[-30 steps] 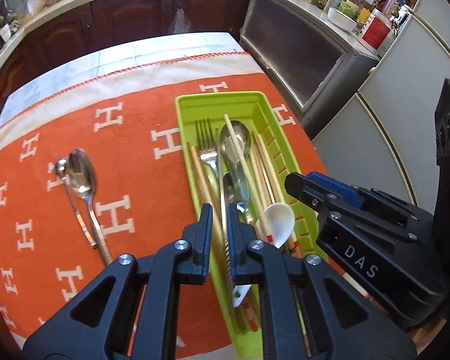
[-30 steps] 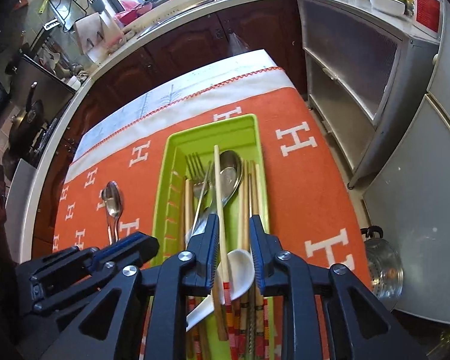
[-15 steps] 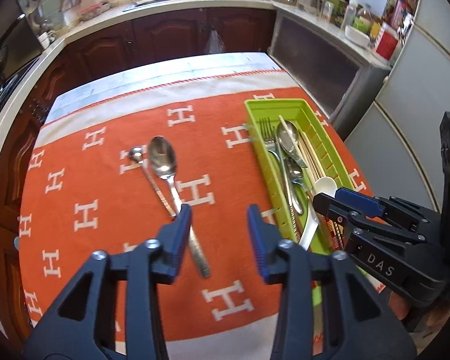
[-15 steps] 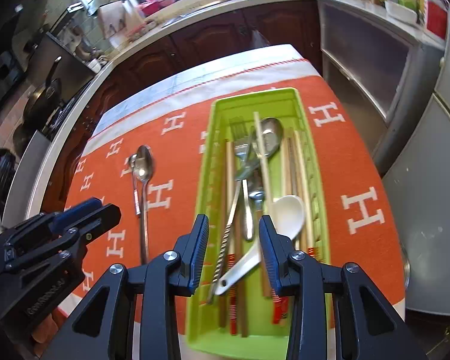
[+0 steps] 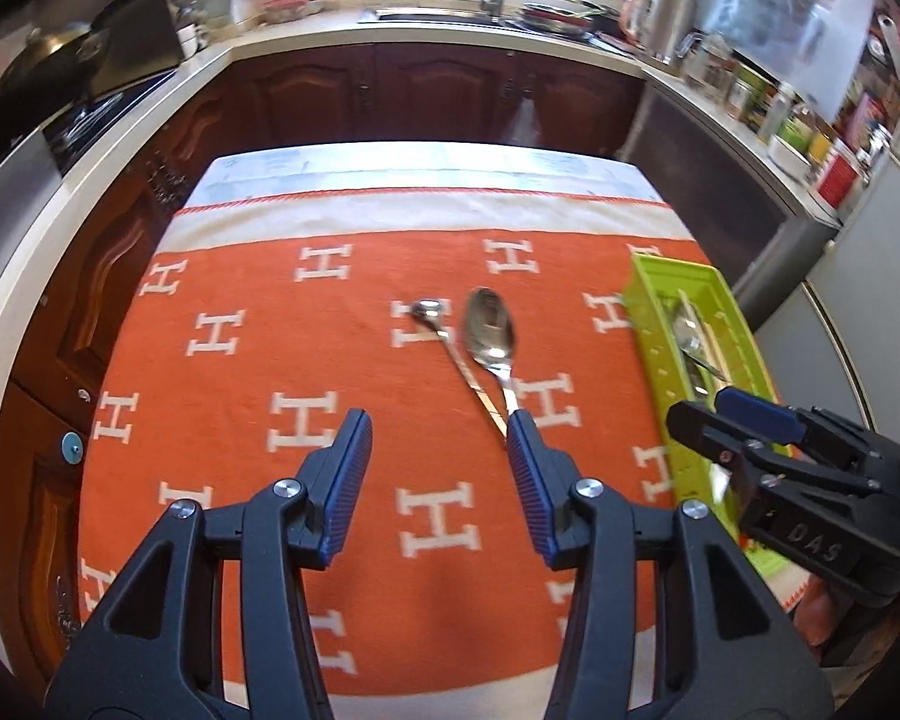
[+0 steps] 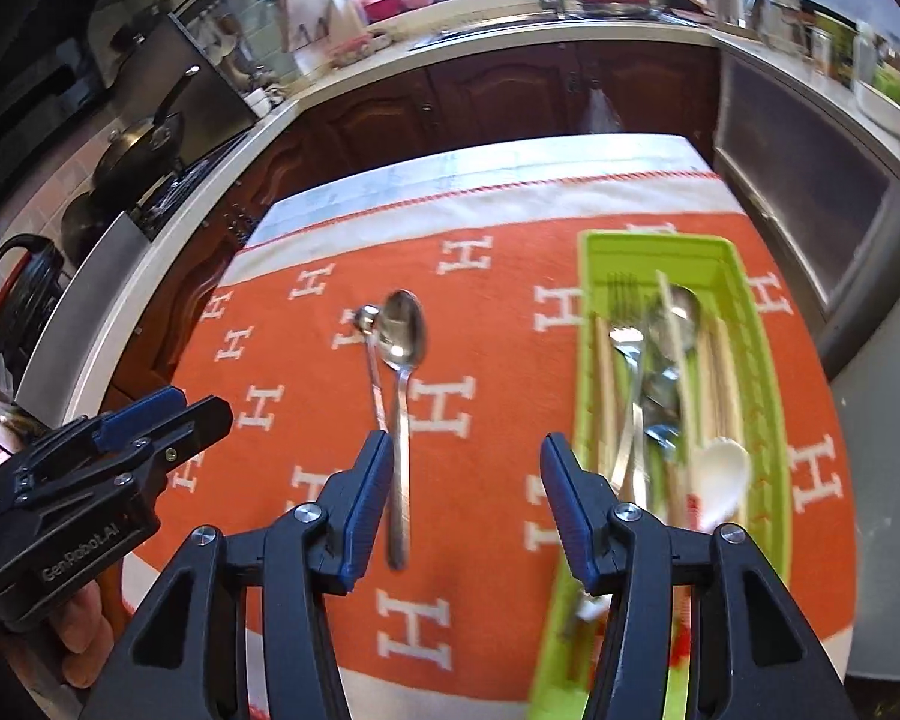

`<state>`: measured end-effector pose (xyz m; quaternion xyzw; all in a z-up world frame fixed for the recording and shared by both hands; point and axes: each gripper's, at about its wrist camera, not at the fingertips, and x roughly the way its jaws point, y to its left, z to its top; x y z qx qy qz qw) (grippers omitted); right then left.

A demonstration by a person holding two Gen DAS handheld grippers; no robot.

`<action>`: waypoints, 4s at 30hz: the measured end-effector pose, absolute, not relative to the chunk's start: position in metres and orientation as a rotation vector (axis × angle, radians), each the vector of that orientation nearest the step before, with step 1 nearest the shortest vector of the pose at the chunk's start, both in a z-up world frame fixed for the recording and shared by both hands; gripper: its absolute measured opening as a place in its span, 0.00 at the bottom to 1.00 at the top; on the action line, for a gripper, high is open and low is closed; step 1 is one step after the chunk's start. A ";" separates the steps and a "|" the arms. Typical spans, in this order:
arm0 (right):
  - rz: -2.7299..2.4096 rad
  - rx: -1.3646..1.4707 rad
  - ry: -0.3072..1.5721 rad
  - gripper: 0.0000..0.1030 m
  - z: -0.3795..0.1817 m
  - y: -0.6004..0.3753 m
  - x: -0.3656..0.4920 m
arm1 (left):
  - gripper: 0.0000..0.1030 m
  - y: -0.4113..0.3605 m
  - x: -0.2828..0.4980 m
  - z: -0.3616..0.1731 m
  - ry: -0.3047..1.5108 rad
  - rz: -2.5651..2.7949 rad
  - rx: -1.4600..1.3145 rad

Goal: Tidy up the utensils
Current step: 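Move both open tools back toward the last two spoons on the cloth, then close the left tool on the long-handled spoon while the right tool grasps the steel spoon, then carry both spoons over the green tray and open both tools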

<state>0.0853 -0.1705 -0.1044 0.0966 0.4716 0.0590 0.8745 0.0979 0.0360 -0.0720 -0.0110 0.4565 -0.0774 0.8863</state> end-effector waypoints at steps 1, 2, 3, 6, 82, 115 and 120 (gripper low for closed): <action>0.134 0.197 0.985 0.50 -0.105 -0.167 0.093 | 0.42 0.042 0.103 -0.075 0.951 -0.155 -0.026; 0.139 0.190 0.987 0.50 -0.106 -0.162 0.099 | 0.42 0.048 0.109 -0.079 0.955 -0.152 -0.029; 0.143 0.181 0.991 0.50 -0.108 -0.157 0.108 | 0.42 0.051 0.113 -0.083 0.958 -0.151 -0.033; 0.147 0.162 1.025 0.50 -0.119 -0.144 0.136 | 0.42 0.063 0.130 -0.098 0.981 -0.167 -0.050; 0.180 0.478 0.853 0.01 -0.141 -0.229 0.131 | 0.00 -0.040 0.236 -0.164 1.103 -0.315 -0.158; -0.112 0.245 0.906 0.01 -0.101 -0.329 0.054 | 0.00 -0.176 0.121 -0.133 1.013 -0.652 -0.078; -0.106 0.243 0.980 0.01 -0.134 -0.335 0.097 | 0.00 -0.172 0.129 -0.135 1.021 -0.678 -0.093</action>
